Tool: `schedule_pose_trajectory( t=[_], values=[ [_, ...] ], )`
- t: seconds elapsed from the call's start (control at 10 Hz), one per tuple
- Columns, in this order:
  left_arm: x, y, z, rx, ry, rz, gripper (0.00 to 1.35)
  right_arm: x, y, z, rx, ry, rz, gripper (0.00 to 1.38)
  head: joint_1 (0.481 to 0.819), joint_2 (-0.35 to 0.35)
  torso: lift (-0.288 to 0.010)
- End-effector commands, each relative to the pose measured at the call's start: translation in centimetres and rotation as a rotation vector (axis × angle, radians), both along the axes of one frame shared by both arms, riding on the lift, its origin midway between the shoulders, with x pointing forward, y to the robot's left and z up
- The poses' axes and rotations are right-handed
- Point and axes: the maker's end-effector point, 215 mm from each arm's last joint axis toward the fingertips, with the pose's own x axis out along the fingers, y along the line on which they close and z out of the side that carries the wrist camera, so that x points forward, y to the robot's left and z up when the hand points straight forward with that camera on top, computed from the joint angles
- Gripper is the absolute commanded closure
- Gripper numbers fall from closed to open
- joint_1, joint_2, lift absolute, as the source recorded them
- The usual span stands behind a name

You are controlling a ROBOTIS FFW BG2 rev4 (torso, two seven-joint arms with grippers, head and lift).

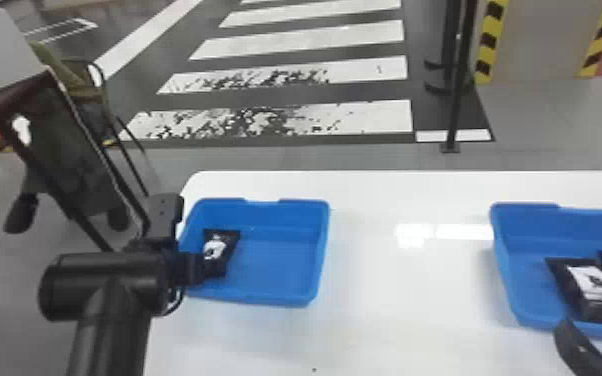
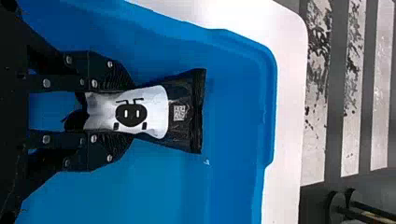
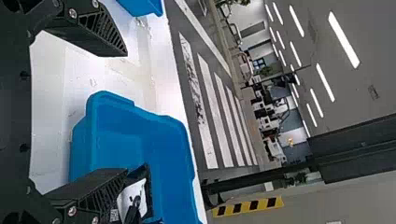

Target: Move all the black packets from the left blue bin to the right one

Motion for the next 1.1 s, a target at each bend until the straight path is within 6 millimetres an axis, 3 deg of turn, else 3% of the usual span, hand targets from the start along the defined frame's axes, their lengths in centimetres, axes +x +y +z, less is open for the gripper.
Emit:
schedule_pose_trajectory(
  t=[0.0, 0.2, 0.4, 0.7, 0.8, 1.0],
  values=[
    [1.3, -0.8, 1.2, -0.001, -0.062, -0.039, 1.19, 0.0, 0.0, 0.1, 0.005, -0.001, 0.001, 0.15, 0.695, 0.241, -0.140],
    [1.9, -4.5, 4.5, -0.034, -0.165, -0.119, 1.19, 0.2, 0.1, 0.4, 0.008, -0.008, 0.005, 0.15, 0.695, 0.216, -0.140],
    [1.3, -10.9, 7.1, -0.115, -0.252, -0.238, 1.19, 0.5, 0.9, 1.0, 0.027, -0.021, 0.029, 0.15, 0.695, 0.181, -0.140],
    [-0.9, -25.7, 8.9, -0.317, -0.299, -0.498, 1.19, 2.3, 5.2, 3.8, 0.097, -0.069, 0.138, 0.15, 0.695, 0.055, -0.140],
    [-1.8, -29.7, 9.7, -0.371, -0.307, -0.574, 1.19, 2.9, 7.3, 4.4, 0.133, -0.078, 0.184, 0.15, 0.695, 0.027, -0.140],
    [-3.5, -35.1, 10.8, -0.452, -0.310, -0.677, 1.19, 3.6, 9.4, 4.7, 0.163, -0.083, 0.229, 0.15, 0.695, -0.047, -0.140]
  ],
)
